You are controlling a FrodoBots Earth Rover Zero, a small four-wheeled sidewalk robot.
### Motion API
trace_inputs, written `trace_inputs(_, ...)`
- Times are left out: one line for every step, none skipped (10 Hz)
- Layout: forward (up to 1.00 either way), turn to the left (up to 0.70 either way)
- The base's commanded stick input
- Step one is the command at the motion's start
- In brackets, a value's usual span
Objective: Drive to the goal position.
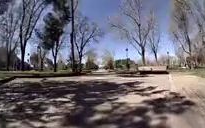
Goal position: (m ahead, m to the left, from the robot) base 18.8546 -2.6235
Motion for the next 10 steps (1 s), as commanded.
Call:
trace_inputs(0.85,0.00)
trace_inputs(0.85,0.00)
trace_inputs(0.85,0.00)
trace_inputs(0.85,0.00)
trace_inputs(0.85,0.00)
trace_inputs(0.85,0.00)
trace_inputs(0.85,0.00)
trace_inputs(0.85,0.00)
trace_inputs(0.85,0.00)
trace_inputs(0.85,0.00)
